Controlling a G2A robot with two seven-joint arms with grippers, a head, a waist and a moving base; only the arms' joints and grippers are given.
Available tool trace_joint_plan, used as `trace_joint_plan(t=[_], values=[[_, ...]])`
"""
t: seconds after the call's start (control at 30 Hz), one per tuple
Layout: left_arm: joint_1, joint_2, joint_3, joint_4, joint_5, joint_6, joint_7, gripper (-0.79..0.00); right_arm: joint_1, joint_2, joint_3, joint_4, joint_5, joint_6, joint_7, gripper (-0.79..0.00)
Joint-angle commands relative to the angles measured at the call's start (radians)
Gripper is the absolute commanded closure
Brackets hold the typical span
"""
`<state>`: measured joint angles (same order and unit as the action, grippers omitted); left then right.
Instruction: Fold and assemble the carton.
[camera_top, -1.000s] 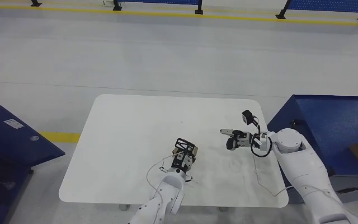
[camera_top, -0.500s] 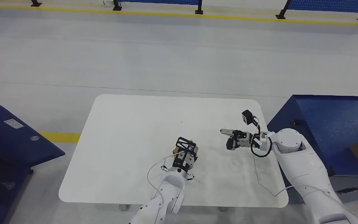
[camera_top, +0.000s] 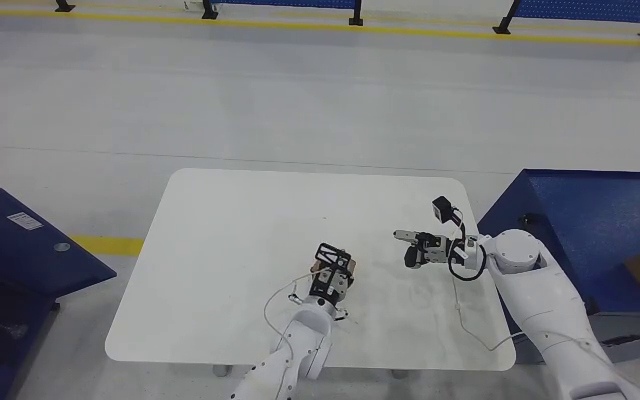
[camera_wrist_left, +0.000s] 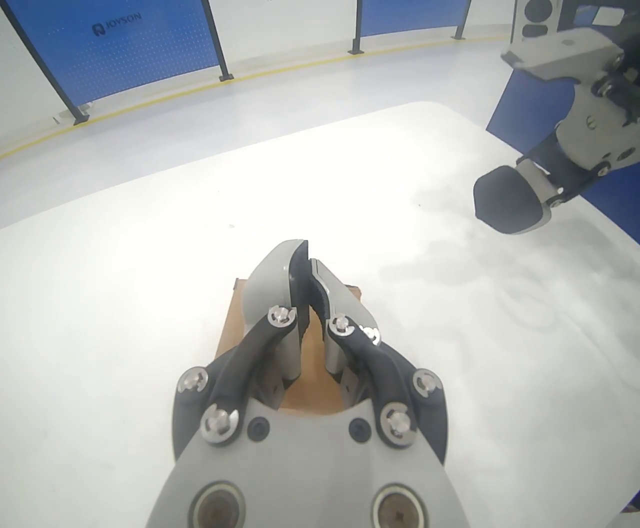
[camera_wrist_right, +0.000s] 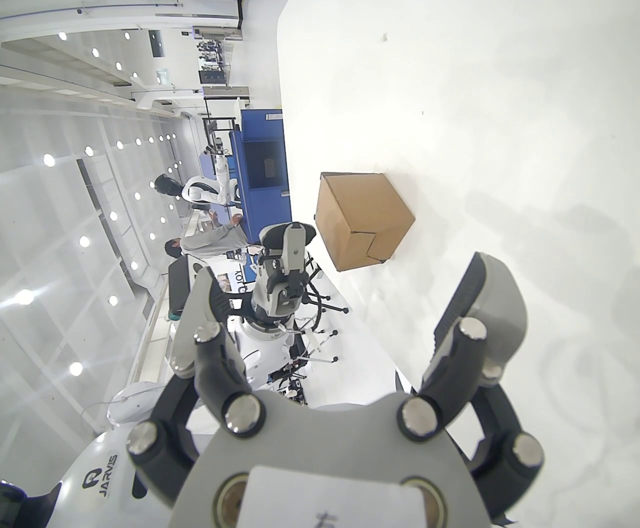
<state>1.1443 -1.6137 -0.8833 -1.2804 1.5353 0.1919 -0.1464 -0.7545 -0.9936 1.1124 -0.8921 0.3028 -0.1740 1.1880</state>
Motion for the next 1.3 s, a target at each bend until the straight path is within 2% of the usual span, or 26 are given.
trace_joint_plan(t=[0.0,0.07,0.17,0.27,0.53,0.7,0.97,1.07,1.27], values=[[-0.013,-0.003,0.003,0.023,0.0,-0.001,-0.034,0.0,0.0,0.0,0.0,0.0,0.0,0.0,0.0,-0.785],[-0.02,-0.007,0.009,0.026,-0.001,0.002,-0.038,0.0,0.0,0.0,0.0,0.0,0.0,0.0,0.0,-0.785],[-0.012,-0.01,0.0,-0.003,-0.018,0.023,0.016,0.0,0.0,0.0,0.0,0.0,0.0,0.0,0.0,-0.785],[-0.003,-0.007,-0.01,-0.015,-0.021,-0.002,0.049,0.0,0.0,0.0,0.0,0.0,0.0,0.0,0.0,-0.785],[-0.029,-0.012,0.001,0.042,0.012,-0.019,-0.038,0.0,0.0,0.0,0.0,0.0,0.0,0.0,0.0,-0.785],[-0.006,-0.009,-0.014,-0.011,0.009,-0.021,0.038,0.0,0.0,0.0,0.0,0.0,0.0,0.0,0.0,-0.785],[-0.019,-0.008,-0.021,0.035,0.038,-0.038,-0.068,0.0,0.0,0.0,0.0,0.0,0.0,0.0,0.0,-0.785],[-0.001,-0.005,-0.034,-0.004,0.033,-0.036,-0.013,0.0,0.0,0.0,0.0,0.0,0.0,0.0,0.0,-0.785],[0.077,0.015,-0.105,-0.149,0.037,-0.033,0.128,0.0,0.0,0.0,0.0,0.0,0.0,0.0,0.0,-0.785]])
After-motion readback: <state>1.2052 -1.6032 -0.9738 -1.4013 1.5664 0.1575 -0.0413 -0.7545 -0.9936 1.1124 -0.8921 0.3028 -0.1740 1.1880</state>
